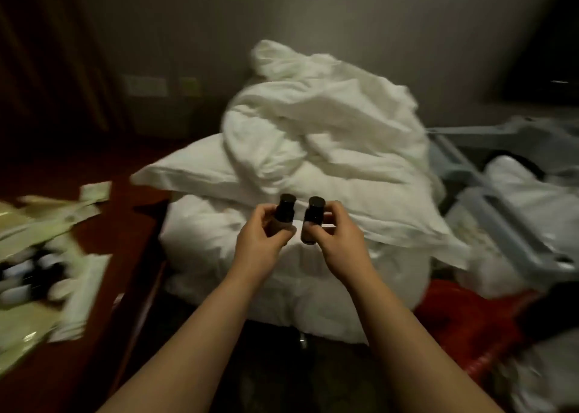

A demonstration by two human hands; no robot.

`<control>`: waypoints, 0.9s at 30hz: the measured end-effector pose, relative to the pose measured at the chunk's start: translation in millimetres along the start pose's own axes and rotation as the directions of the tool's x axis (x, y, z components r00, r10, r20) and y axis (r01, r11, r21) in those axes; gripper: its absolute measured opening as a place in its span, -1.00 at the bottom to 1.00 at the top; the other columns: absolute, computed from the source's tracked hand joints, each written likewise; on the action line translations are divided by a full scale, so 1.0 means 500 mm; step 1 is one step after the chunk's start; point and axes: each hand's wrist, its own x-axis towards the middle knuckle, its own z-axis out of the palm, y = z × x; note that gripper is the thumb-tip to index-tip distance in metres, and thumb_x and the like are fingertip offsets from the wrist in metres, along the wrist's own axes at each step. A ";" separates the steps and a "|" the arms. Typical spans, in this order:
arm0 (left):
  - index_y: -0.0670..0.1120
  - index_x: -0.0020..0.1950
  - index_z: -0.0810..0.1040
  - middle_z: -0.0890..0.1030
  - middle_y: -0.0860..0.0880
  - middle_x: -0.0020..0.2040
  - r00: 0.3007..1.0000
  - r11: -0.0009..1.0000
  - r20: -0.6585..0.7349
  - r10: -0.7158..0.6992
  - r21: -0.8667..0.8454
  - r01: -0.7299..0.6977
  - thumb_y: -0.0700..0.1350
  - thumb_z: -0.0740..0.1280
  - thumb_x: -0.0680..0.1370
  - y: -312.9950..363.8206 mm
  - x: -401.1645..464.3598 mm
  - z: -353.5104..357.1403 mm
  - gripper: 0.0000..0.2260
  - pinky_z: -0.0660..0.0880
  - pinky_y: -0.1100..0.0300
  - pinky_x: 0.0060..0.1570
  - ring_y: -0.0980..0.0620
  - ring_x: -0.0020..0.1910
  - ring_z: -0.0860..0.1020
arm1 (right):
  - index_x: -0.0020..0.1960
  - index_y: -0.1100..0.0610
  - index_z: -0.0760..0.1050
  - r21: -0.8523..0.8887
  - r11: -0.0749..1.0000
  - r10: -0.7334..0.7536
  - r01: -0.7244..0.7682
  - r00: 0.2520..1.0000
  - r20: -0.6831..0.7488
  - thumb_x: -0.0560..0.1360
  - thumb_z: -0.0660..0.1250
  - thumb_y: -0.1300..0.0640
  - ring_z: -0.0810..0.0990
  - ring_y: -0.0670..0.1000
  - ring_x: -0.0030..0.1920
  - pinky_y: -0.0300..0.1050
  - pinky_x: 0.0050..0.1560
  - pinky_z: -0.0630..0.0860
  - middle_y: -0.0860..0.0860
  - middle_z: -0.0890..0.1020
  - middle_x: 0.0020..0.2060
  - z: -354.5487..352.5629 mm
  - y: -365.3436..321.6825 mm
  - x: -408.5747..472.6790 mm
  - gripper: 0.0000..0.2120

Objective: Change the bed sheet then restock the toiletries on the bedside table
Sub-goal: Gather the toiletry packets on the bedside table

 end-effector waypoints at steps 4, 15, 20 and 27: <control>0.00 -0.02 0.48 0.58 0.01 -0.05 0.989 0.994 0.141 0.042 -0.103 -0.028 -0.32 0.38 0.48 0.030 -0.056 0.280 -0.76 0.54 0.13 -0.02 -0.01 -0.01 0.57 | 0.01 0.04 0.40 -0.061 0.998 0.012 -0.022 0.988 -0.152 0.49 0.36 0.19 0.55 -0.17 -0.20 -0.47 -0.32 0.42 -0.12 0.53 -0.15 -0.272 0.074 -0.056 -0.83; 0.05 -0.05 0.49 0.59 -0.02 -0.06 0.882 0.985 0.462 0.097 -0.173 -0.018 -0.28 0.39 0.48 0.134 -0.224 0.970 -0.77 0.52 0.37 -0.22 0.09 -0.10 0.58 | 0.06 0.03 0.40 -0.197 0.959 0.097 -0.206 0.886 -0.454 0.51 0.34 0.13 0.49 -0.18 -0.20 -0.35 -0.30 0.39 -0.15 0.48 -0.19 -0.930 0.257 -0.173 -0.84; -0.01 -0.01 0.51 0.59 0.02 -0.09 0.855 0.989 0.499 0.144 -0.110 -0.102 -0.24 0.40 0.47 0.169 -0.166 1.151 -0.81 0.46 0.47 -0.28 0.16 -0.11 0.56 | 0.07 0.07 0.45 -0.132 0.967 0.125 -0.219 0.855 -0.503 0.49 0.36 0.12 0.57 -0.04 -0.09 -0.14 -0.13 0.52 -0.04 0.58 -0.09 -1.090 0.323 -0.123 -0.82; 0.05 -0.02 0.49 0.58 0.11 -0.12 0.805 0.990 0.576 0.143 -0.091 -0.111 -0.23 0.41 0.47 0.218 -0.066 1.419 -0.78 0.46 0.48 -0.29 0.18 -0.14 0.55 | 0.07 0.05 0.41 -0.146 0.959 0.105 -0.242 0.784 -0.612 0.52 0.33 0.11 0.45 -0.20 -0.16 -0.42 -0.28 0.34 -0.12 0.50 -0.12 -1.343 0.398 -0.030 -0.84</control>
